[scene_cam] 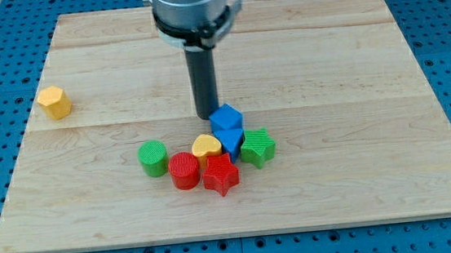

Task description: Put the green star and blue blocks in a diagonal line

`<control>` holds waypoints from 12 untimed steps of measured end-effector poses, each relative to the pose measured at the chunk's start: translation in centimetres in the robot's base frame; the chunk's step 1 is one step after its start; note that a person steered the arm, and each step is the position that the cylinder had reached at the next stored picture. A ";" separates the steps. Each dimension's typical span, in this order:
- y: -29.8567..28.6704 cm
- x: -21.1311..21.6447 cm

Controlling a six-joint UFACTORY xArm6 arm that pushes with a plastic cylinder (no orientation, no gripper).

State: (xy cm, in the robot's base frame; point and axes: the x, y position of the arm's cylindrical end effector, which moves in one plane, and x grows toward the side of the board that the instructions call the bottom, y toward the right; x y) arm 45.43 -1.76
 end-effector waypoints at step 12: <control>7.3 4.2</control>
State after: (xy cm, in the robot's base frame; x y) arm 49.65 5.55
